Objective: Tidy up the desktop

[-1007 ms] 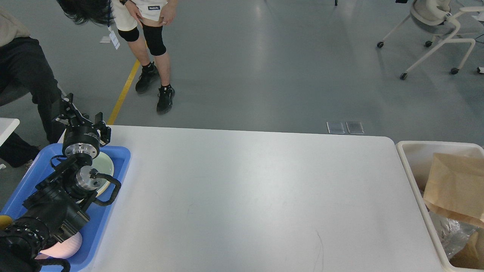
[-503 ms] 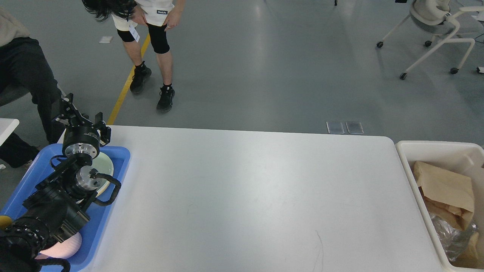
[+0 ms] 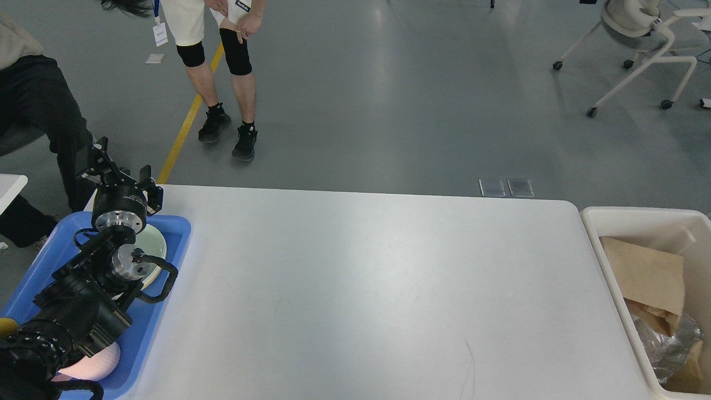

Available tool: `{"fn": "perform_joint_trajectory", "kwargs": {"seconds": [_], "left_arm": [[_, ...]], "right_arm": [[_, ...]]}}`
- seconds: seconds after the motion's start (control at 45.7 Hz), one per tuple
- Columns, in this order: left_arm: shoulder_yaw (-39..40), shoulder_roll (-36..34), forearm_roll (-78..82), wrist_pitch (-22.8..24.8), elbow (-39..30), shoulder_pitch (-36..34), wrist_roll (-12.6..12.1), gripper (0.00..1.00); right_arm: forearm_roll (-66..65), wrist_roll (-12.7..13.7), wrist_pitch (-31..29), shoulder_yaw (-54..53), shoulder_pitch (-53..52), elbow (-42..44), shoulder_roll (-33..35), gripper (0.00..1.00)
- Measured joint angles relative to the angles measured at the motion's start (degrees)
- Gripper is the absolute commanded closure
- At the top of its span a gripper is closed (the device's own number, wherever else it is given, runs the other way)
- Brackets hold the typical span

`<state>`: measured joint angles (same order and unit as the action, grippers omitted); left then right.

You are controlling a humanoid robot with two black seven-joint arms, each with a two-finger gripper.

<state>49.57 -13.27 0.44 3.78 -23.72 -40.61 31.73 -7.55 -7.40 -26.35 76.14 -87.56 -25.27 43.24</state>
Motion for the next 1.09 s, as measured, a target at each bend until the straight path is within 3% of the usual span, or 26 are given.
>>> {"fn": "perform_joint_trajectory", "kwargs": {"seconds": [0.285,0.766,1.094], "left_arm": [[0.00,0.00,0.00,0.00,0.01,0.00,0.00,0.04],[0.00,0.00,0.00,0.00,0.00,0.00,0.00,0.04],[0.00,0.00,0.00,0.00,-0.01,0.00,0.00,0.04]], "right_arm": [[-0.11,0.08,-2.97,5.15,-14.14,-1.25,0.24,0.00],[-2.75,0.08,-27.66,6.19,-31.38,-2.01,-7.07,0.00],[-2.08,0.08,-28.65,5.60,-38.88,-14.26,-16.71,0.00]]}}
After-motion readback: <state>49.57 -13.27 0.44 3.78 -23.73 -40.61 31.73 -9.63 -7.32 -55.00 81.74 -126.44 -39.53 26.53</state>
